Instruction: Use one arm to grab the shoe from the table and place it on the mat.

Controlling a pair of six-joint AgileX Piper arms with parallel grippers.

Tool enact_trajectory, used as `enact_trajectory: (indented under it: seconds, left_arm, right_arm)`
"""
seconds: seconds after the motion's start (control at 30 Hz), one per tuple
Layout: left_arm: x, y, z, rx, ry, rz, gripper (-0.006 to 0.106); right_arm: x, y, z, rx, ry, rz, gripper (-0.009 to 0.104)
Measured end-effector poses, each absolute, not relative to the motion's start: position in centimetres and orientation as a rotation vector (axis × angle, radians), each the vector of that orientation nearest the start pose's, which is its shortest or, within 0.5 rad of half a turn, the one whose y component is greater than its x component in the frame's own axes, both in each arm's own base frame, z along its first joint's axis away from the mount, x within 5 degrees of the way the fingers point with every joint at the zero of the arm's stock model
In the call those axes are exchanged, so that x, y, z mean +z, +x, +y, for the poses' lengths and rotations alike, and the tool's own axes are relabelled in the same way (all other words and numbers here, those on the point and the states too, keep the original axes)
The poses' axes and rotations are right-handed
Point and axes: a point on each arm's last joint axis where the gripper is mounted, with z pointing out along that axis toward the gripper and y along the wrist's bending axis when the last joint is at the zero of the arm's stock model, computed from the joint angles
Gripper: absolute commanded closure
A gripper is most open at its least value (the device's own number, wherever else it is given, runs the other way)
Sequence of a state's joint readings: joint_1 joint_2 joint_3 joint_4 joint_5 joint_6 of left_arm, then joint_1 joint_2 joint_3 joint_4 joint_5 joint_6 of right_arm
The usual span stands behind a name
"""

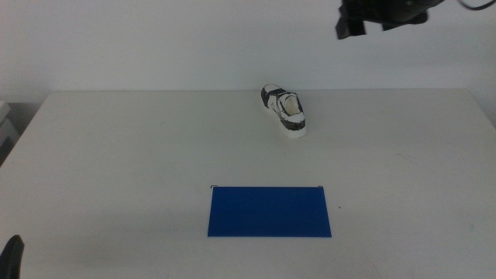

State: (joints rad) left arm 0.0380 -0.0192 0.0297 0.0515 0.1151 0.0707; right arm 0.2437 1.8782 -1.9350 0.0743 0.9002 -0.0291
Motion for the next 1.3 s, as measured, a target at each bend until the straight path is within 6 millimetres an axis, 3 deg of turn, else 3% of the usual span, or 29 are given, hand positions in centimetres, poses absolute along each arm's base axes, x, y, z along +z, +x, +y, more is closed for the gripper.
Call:
enact_trajectory:
  seconds: [0.2, 0.63, 0.93, 1.3]
  left_arm:
    - [19.4, 5.6, 0.3, 0.129, 0.063, 1.609, 0.007]
    - [19.4, 5.6, 0.3, 0.129, 0.063, 1.609, 0.007]
    - [19.4, 5.6, 0.3, 0.129, 0.063, 1.609, 0.007]
    - [19.4, 5.6, 0.3, 0.129, 0.063, 1.609, 0.007]
  right_arm:
    - [35.4, 44.5, 12.6, 0.238, -0.308, 2.345, 0.003]
    - [28.1, 48.9, 16.9, 0.248, -0.443, 2.415, 0.003]
    - [23.5, 50.4, 18.7, 0.235, -0.522, 2.412, 0.003]
    - [20.5, 51.3, 20.3, 0.242, -0.534, 2.372, 0.003]
